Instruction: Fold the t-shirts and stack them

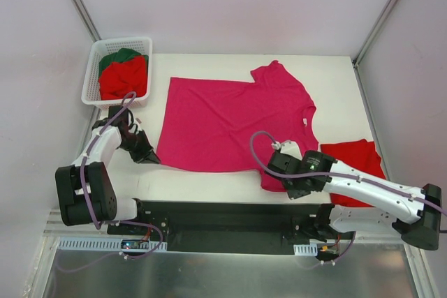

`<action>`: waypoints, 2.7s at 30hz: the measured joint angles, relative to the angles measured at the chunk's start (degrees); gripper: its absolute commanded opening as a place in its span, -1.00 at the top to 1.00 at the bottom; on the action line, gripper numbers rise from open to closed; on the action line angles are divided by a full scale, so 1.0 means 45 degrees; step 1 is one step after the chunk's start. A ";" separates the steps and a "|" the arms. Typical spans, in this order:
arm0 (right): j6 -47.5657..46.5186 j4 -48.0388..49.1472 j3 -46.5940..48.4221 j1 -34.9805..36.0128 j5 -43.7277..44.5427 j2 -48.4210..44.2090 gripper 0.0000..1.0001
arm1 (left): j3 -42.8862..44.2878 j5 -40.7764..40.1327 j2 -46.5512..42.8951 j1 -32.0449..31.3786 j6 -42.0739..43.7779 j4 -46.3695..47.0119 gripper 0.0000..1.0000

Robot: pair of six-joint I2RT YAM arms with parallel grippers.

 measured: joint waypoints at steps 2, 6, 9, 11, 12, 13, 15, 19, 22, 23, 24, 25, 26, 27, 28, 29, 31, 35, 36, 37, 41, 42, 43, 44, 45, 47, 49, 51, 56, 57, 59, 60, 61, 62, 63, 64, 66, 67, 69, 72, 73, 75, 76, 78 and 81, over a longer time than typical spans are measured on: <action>0.0083 -0.0272 0.0248 0.0005 0.0063 -0.0160 0.98 | 0.0005 0.0083 -0.0083 0.0000 0.0000 -0.0194 1.00; 0.0262 -0.0529 0.0364 0.0039 0.0078 -0.0393 0.97 | 0.0005 0.0146 -0.0461 0.0000 0.0000 -0.0588 1.00; 0.0442 -0.0636 0.0364 0.0117 0.0019 -0.0607 0.98 | 0.0005 0.0141 -0.0991 0.0000 0.0005 -0.0889 1.00; 0.0563 -0.0690 0.0364 0.0160 -0.0053 -0.0797 0.97 | 0.0005 0.0136 -0.1277 0.0000 0.0005 -0.1103 1.00; 0.0627 -0.0719 0.0364 0.0214 -0.0087 -0.0874 0.98 | 0.0005 0.0136 -0.1355 0.0000 0.0005 -0.1185 1.00; 0.0695 -0.0743 0.0364 0.0267 -0.0136 -0.0937 0.98 | 0.0005 0.0136 -0.1443 0.0000 0.0010 -0.1287 1.00; 0.0835 -0.0763 0.0364 0.0442 -0.0209 -0.1005 0.98 | 0.0005 0.0136 -0.1613 0.0000 0.0005 -0.1457 1.00; 0.1069 -0.0777 0.0369 0.0894 -0.0452 -0.1015 0.97 | 0.0005 0.0107 -0.1967 0.0000 0.0010 -0.1792 1.00; 0.1214 -0.0826 0.0398 0.1297 -0.0597 -0.1001 0.98 | 0.0005 0.0029 -0.2195 0.0000 0.0015 -0.2006 1.00; 0.1248 -0.0860 0.0437 0.1409 -0.0627 -0.0981 0.98 | 0.0005 0.0024 -0.2234 0.0000 0.0015 -0.2059 1.00; 0.1282 -0.0884 0.0510 0.1515 -0.0631 -0.0952 0.97 | 0.0005 0.0024 -0.2259 0.0000 0.0015 -0.2098 1.00; 0.1307 -0.0913 0.0627 0.1588 -0.0622 -0.0908 0.97 | 0.0005 0.0024 -0.2278 0.0000 0.0015 -0.2166 1.00; 0.1311 -0.0937 0.0787 0.1637 -0.0602 -0.0869 0.98 | 0.0005 0.0024 -0.2283 0.0000 0.0015 -0.2210 1.00; 0.1316 -0.0942 0.0971 0.1666 -0.0568 -0.0850 0.97 | 0.0005 0.0024 -0.2283 0.0000 0.0015 -0.2234 1.00; 0.1316 -0.0947 0.1161 0.1681 -0.0500 -0.0845 0.98 | 0.0005 0.0024 -0.2283 0.0000 0.0015 -0.2268 1.00; 0.1316 -0.0986 0.1423 0.1681 -0.0427 -0.0826 0.98 | 0.0015 0.0024 -0.2283 0.0000 0.0015 -0.2297 1.00; 0.1311 -0.0981 0.2103 0.1681 -0.0185 -0.0777 0.98 | 0.0146 0.0010 -0.2278 0.0000 0.0010 -0.2433 1.00; 0.1277 -0.0976 0.3021 0.1681 0.0287 -0.0510 0.98 | 0.0923 -0.0102 -0.2147 0.0000 0.0015 -0.2652 1.00; 0.1263 -0.0976 0.3099 0.1681 0.0403 -0.0437 0.98 | 0.1239 -0.0170 -0.2025 -0.0005 0.0015 -0.2657 1.00; 0.1253 -0.0976 0.3138 0.1681 0.0515 -0.0379 0.98 | 0.1477 -0.0238 -0.1928 -0.0005 0.0015 -0.2642 1.00; 0.1171 -0.0991 0.3254 0.1676 0.0894 -0.0151 0.98 | 0.2419 -0.0413 -0.1413 -0.0005 0.0015 -0.2647 1.00; 0.1156 -0.1005 0.3317 0.1666 0.0986 -0.0087 0.98 | 0.2560 -0.0432 -0.1307 -0.0005 0.0015 -0.2647 1.00; 0.1151 -0.1005 0.3376 0.1666 0.1073 -0.0024 0.98 | 0.2715 -0.0442 -0.1180 -0.0005 0.0015 -0.2642 1.00; 0.1141 -0.0996 0.3415 0.1661 0.1141 0.0015 0.98 | 0.2832 -0.0442 -0.1073 -0.0005 0.0015 -0.2642 1.00; 0.1117 -0.0996 0.3449 0.1622 0.1234 0.0039 0.98 | 0.2900 -0.0447 -0.0986 -0.0005 0.0015 -0.2642 1.00; 0.1073 -0.1001 0.3458 0.1520 0.1389 0.0039 0.98 | 0.2963 -0.0452 -0.0860 -0.0005 0.0015 -0.2647 1.00; 0.1054 -0.1001 0.3458 0.1297 0.1443 0.0029 0.98 | 0.2963 -0.0452 -0.0797 -0.0005 0.0015 -0.2652 1.00; 0.0923 -0.1001 0.3458 0.0811 0.1535 -0.0010 0.98 | 0.2968 -0.0452 -0.0690 -0.0005 0.0015 -0.2652 1.00; 0.0350 -0.1020 0.3458 -0.0345 0.1821 -0.0136 0.98 | 0.2968 -0.0573 -0.0379 -0.0005 0.0024 -0.2642 1.00; 0.0078 -0.1020 0.3458 -0.0685 0.1885 -0.0136 0.98 | 0.2982 -0.0588 -0.0277 -0.0005 0.0039 -0.2642 1.00; -0.0359 -0.1020 0.3458 -0.1302 0.1933 -0.0136 0.98 | 0.3011 -0.0612 -0.0107 -0.0005 0.0063 -0.2628 1.00; -0.0646 -0.1025 0.3458 -0.1661 0.1972 -0.0136 0.98 | 0.3041 -0.0617 -0.0010 -0.0005 0.0073 -0.2613 1.00; -0.0918 -0.1030 0.3458 -0.1996 0.1996 -0.0136 0.98 | 0.3070 -0.0622 0.0087 -0.0005 0.0078 -0.2608 1.00; -0.1205 -0.1035 0.3468 -0.2327 0.2006 -0.0136 0.98 | 0.3099 -0.0622 0.0170 -0.0005 0.0087 -0.2608 1.00; -0.1462 -0.1035 0.3483 -0.2628 0.2040 -0.0126 0.98 | 0.3128 -0.0622 0.0267 -0.0005 0.0102 -0.2603 1.00; -0.1749 -0.1035 0.3517 -0.2890 0.2069 -0.0112 0.98 | 0.3177 -0.0622 0.0359 -0.0005 0.0117 -0.2599 1.00; -0.2259 -0.1035 0.3609 -0.3347 0.2093 -0.0058 0.98 | 0.3274 -0.0627 0.0534 -0.0005 0.0151 -0.2599 1.00; -0.2516 -0.1039 0.3672 -0.3551 0.2089 -0.0019 0.98 | 0.3317 -0.0636 0.0593 -0.0005 0.0170 -0.2579 1.00; -0.2895 -0.1035 0.3798 -0.3866 0.2089 0.0068 0.98 | 0.3376 -0.0656 0.0709 -0.0005 0.0219 -0.2565 1.00; -0.3400 -0.1039 0.4007 -0.4182 0.2079 0.0214 0.98 | 0.3434 -0.0699 0.0845 -0.0063 0.0316 -0.2545 1.00; -0.3531 -0.1035 0.4070 -0.4255 0.2079 0.0267 0.98 | 0.3444 -0.0714 0.0889 -0.0078 0.0359 -0.2545 1.00; -0.3769 -0.1035 0.4197 -0.4381 0.2074 0.0379 0.98 | 0.3463 -0.0763 0.0986 -0.0087 0.0413 -0.2550 1.00; -0.3866 -0.1035 0.4260 -0.4430 0.2074 0.0432 0.98 | 0.3473 -0.0782 0.1044 -0.0107 0.0432 -0.2545 1.00; -0.4036 -0.1039 0.4425 -0.4522 0.2069 0.0529 0.98 | 0.3526 -0.0899 0.1180 -0.0214 0.0447 -0.2550 1.00; -0.4245 -0.1035 0.4736 -0.4677 0.2025 0.0656 0.98 | 0.3643 -0.1010 0.1389 -0.0423 0.0466 -0.2540 1.00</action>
